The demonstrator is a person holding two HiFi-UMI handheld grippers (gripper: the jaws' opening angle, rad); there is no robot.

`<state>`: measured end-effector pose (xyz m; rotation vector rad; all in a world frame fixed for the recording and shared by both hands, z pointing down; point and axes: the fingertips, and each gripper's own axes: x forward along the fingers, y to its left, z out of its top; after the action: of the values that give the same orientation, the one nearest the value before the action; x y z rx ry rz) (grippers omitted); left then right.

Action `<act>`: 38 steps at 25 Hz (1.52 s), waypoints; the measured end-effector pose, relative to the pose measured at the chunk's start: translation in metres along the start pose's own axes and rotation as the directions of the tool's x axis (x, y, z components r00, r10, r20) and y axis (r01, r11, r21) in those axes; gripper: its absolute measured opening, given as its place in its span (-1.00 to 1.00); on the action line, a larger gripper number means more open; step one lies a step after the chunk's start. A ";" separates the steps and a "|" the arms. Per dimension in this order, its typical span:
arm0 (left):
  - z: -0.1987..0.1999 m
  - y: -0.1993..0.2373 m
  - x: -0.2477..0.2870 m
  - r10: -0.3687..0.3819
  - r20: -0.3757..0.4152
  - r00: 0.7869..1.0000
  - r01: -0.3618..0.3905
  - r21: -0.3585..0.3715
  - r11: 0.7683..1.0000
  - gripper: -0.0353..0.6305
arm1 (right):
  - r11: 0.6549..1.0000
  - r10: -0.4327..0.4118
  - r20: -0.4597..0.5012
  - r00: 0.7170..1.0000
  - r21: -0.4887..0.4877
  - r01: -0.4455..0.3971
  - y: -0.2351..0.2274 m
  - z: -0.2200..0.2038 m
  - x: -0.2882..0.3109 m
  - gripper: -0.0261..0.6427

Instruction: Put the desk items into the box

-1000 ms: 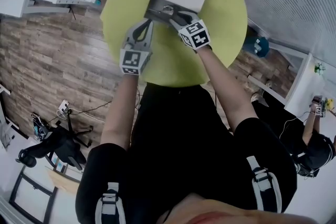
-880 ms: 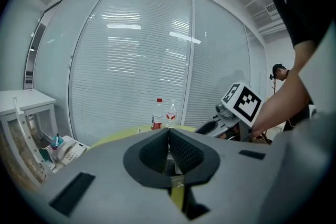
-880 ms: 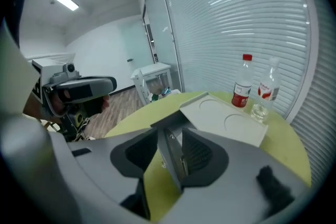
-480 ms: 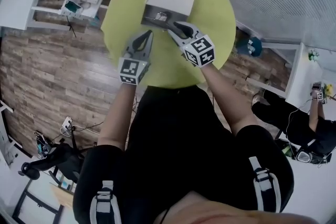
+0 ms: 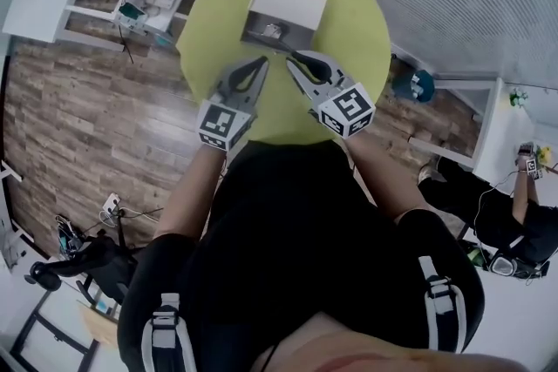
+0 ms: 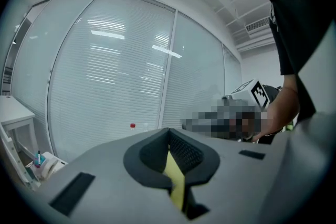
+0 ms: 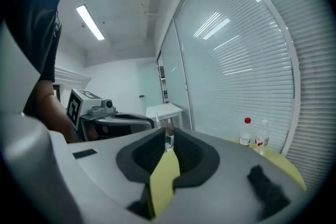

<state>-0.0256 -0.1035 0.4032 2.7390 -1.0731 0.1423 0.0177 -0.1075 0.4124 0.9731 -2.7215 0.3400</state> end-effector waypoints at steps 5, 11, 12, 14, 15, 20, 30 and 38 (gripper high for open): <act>0.017 -0.015 -0.006 -0.020 0.033 0.999 0.019 0.010 1.000 -0.86 | 0.997 0.034 0.071 0.997 -0.071 -0.029 0.017 0.025 -0.010 -0.84; 0.030 -0.025 -0.009 -0.043 0.056 0.998 0.040 0.053 0.998 -0.86 | 0.992 0.042 0.135 0.990 -0.128 -0.024 0.023 0.039 -0.016 -0.87; 0.031 -0.026 -0.008 -0.047 0.061 0.997 0.043 0.063 0.997 -0.86 | 0.991 0.037 0.143 0.989 -0.130 -0.018 0.023 0.040 -0.018 -0.87; 0.034 -0.027 -0.005 -0.052 0.080 0.995 0.046 0.070 0.996 -0.86 | 0.990 0.025 0.152 0.988 -0.139 -0.004 0.021 0.041 -0.019 -0.87; 0.035 -0.028 -0.005 -0.054 0.080 0.995 0.048 0.072 0.996 -0.86 | 0.990 0.018 0.156 0.988 -0.144 0.005 0.021 0.041 -0.020 -0.87; 0.033 -0.031 -0.004 -0.061 0.055 0.997 0.057 0.073 0.996 -0.86 | 0.988 -0.004 0.184 0.983 -0.152 0.032 0.021 0.044 -0.025 -0.88; 0.031 -0.030 0.000 -0.066 0.051 0.996 0.063 0.062 0.996 -0.86 | 0.989 0.001 0.183 0.983 -0.143 0.026 0.022 0.043 -0.026 -0.88; 0.033 -0.032 0.000 -0.068 0.068 0.995 0.064 0.068 0.996 -0.86 | 0.991 -0.008 0.177 0.984 -0.133 0.032 0.020 0.036 -0.030 -0.88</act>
<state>-0.0029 -0.0874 0.3666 2.8538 -1.0110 0.0731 0.0226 -0.0854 0.3670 1.0367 -2.8446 0.0661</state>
